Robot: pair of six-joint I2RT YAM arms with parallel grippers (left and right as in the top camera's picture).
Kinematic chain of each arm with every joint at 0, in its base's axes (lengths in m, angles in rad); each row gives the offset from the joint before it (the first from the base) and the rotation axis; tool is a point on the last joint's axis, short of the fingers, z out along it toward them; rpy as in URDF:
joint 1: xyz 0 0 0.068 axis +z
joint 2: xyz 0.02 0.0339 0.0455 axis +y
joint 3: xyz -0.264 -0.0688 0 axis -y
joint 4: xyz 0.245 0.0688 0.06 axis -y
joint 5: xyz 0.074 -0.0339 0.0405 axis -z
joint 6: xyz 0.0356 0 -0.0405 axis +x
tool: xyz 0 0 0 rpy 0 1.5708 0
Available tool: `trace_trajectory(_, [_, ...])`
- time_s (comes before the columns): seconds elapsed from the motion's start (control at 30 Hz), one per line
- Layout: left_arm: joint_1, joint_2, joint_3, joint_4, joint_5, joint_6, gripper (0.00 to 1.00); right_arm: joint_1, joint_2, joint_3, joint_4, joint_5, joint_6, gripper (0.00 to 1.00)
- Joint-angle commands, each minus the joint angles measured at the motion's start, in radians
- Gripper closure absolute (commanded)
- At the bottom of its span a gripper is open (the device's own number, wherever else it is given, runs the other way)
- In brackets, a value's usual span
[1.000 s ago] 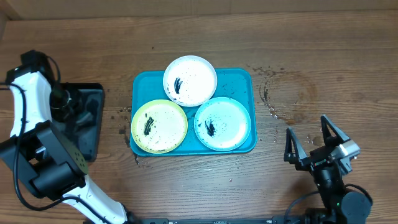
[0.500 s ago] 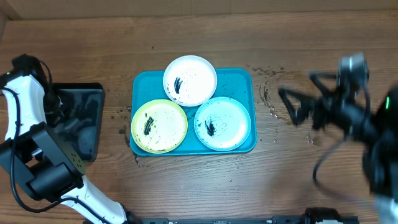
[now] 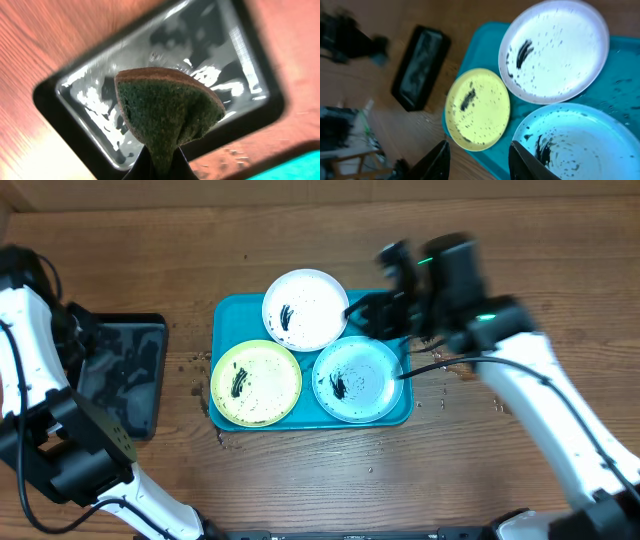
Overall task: Clean dirty plates on tray and stack at the side
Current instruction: 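Reach the right gripper to the yellow plate rim and grip it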
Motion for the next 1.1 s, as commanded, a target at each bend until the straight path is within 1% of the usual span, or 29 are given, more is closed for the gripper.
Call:
trace_trajectory(0.0, [-0.02,-0.055,0.065,-0.019,0.022,0.033,0.96,0.109,0.065,0.055,-0.009,0.266,0.124,0.59])
trace_trajectory(0.1, [-0.051,-0.049,0.037,-0.011,0.043,0.078,0.96,0.148,0.124,0.08,-0.014,0.285,0.148,0.57])
trace_trajectory(0.2, [-0.077,-0.046,-0.014,0.006,0.047,0.093,0.96,0.166,0.192,0.097,-0.007,0.27,0.159,0.57])
trace_trajectory(0.37, [-0.066,-0.045,-0.06,0.068,0.042,0.098,0.96,0.181,0.294,0.119,0.019,0.229,0.156,0.56])
trace_trajectory(0.43, [-0.052,-0.045,-0.06,0.069,0.064,0.098,0.96,0.182,0.323,0.138,0.023,0.213,0.142,0.51])
trace_trajectory(0.5, [-0.043,-0.045,-0.06,0.067,0.064,0.098,0.96,0.183,0.344,0.154,0.033,0.213,0.141,0.41])
trace_trajectory(0.53, [-0.043,-0.045,-0.06,0.066,0.064,0.098,0.96,0.186,0.348,0.154,0.059,0.209,0.143,0.34])
trace_trajectory(0.57, [-0.043,-0.045,-0.06,0.064,0.069,0.099,0.96,0.191,0.354,0.153,0.092,0.203,0.143,0.3])
trace_trajectory(0.63, [-0.043,-0.045,-0.06,0.061,0.093,0.106,0.96,0.2,0.359,0.153,0.116,0.198,0.143,0.28])
trace_trajectory(0.67, [-0.043,-0.045,-0.06,0.061,0.114,0.121,0.96,0.206,0.36,0.152,0.122,0.2,0.143,0.31])
trace_trajectory(0.7, [-0.043,-0.045,-0.06,0.06,0.14,0.145,0.96,0.21,0.363,0.151,0.134,0.206,0.143,0.45])
trace_trajectory(0.73, [-0.043,-0.045,-0.06,0.06,0.167,0.169,0.96,0.212,0.365,0.15,0.145,0.206,0.143,0.51])
trace_trajectory(0.77, [-0.043,-0.045,-0.06,0.059,0.187,0.187,0.96,0.216,0.369,0.148,0.157,0.207,0.143,0.52])
trace_trajectory(0.83, [-0.043,-0.045,-0.06,0.058,0.222,0.227,0.96,0.223,0.379,0.14,0.182,0.219,0.144,0.52])
trace_trajectory(0.9, [-0.043,-0.045,-0.06,0.058,0.223,0.229,0.96,0.234,0.399,0.137,0.185,0.271,0.158,0.54])
trace_trajectory(0.97, [-0.043,-0.045,-0.06,0.06,0.223,0.229,0.96,0.249,0.433,0.137,0.158,0.328,0.214,0.56])
trace_trajectory(1.07, [-0.043,-0.045,-0.06,0.058,0.222,0.229,0.96,0.257,0.469,0.137,0.124,0.326,0.23,0.57])
